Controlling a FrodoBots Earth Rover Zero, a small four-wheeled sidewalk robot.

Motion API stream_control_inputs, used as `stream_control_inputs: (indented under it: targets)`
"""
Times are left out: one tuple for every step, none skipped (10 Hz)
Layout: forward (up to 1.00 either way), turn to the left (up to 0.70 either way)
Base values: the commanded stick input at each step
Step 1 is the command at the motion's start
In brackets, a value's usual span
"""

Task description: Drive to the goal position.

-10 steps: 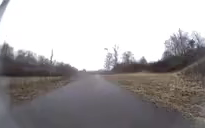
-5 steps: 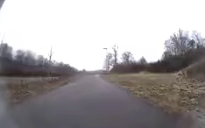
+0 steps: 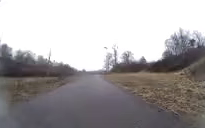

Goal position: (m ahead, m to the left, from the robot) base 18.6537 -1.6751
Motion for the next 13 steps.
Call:
stream_control_inputs:
  targets:
    - [0.7,0.0]
    - [0.7,0.0]
    - [0.7,0.0]
    - [0.7,0.0]
    - [0.7,0.0]
    - [0.7,0.0]
    - [0.7,0.0]
    - [0.7,0.0]
    - [0.7,0.0]
    - [0.7,0.0]
    - [0.7,0.0]
    - [0.7,0.0]
    - [0.7,0.0]
